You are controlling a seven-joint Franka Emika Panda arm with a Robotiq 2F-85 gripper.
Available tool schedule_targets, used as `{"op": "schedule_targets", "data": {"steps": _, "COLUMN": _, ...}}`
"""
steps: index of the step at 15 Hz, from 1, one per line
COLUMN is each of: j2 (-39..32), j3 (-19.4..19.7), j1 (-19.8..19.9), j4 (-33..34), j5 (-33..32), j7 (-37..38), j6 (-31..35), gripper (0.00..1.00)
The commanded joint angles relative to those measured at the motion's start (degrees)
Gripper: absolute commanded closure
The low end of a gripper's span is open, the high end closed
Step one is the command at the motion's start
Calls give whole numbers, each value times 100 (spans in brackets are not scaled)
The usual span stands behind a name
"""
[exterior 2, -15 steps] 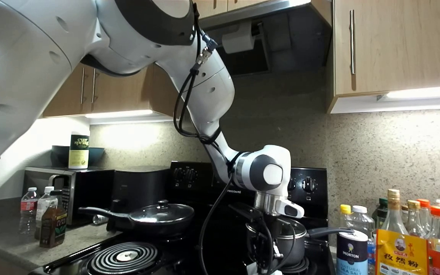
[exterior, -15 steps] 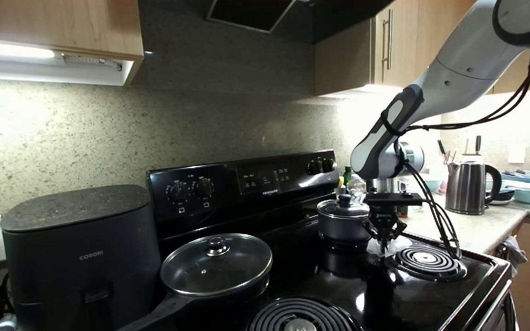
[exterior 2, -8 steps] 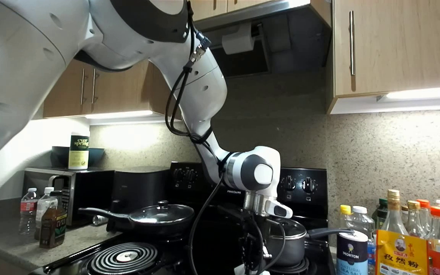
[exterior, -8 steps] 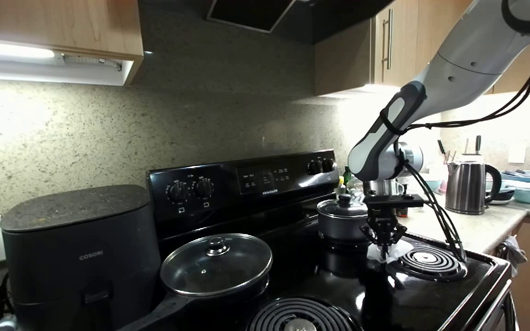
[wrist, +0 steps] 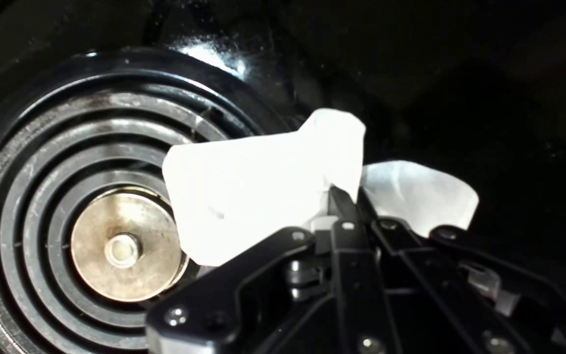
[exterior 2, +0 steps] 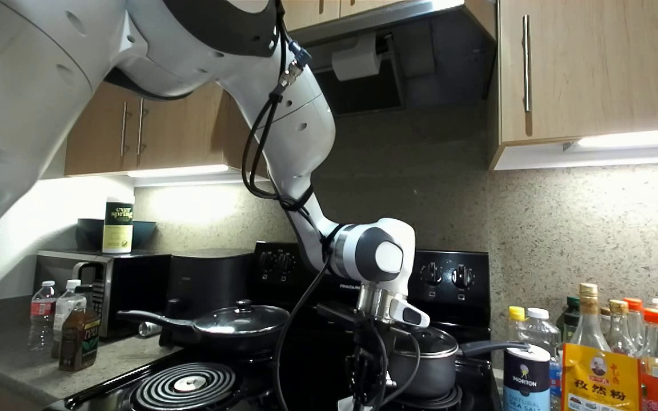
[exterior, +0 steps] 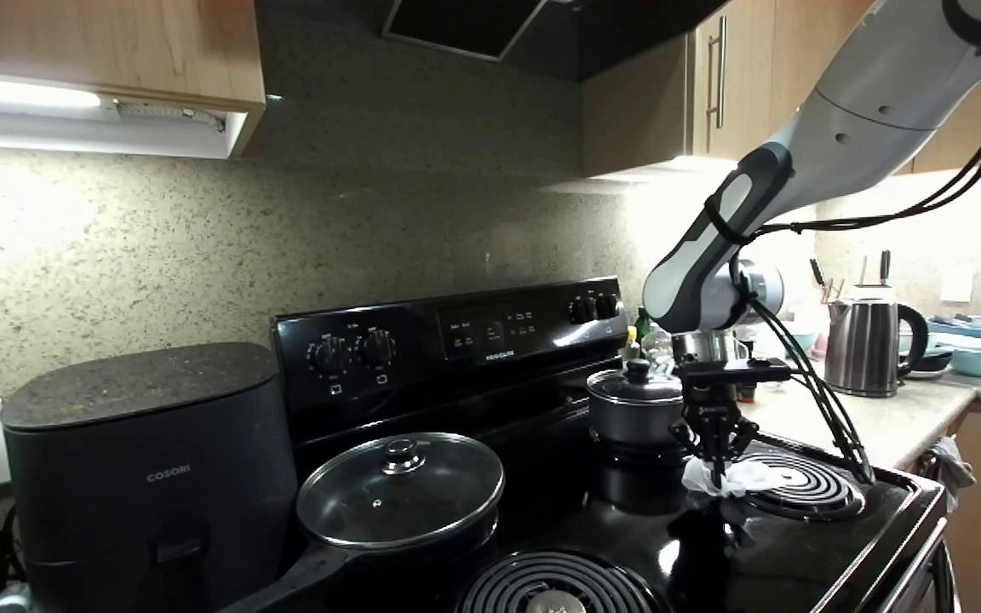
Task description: Use the white cloth to wipe the stove
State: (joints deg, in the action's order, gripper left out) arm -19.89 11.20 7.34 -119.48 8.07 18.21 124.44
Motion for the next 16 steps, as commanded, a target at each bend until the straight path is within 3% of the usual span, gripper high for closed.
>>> {"op": "schedule_targets", "data": {"steps": 1, "j2": -10, "j3": -61, "j1": -45, "j4": -61, "j5": -120, "j7": -2, "j6": 16, "gripper": 100}}
{"op": "schedule_targets", "data": {"steps": 10, "j2": 94, "j3": -425, "j1": -538, "j4": -350, "j5": -795, "j7": -203, "j6": 140, "gripper": 100}}
{"op": "schedule_targets", "data": {"steps": 11, "j2": 47, "j3": -408, "j1": -487, "j4": -94, "j5": -655, "j7": -62, "j6": -19, "gripper": 99}}
{"op": "schedule_targets", "data": {"steps": 16, "j2": 53, "j3": -423, "j1": -527, "j4": -103, "j5": -722, "j7": -61, "j6": -19, "gripper": 100}}
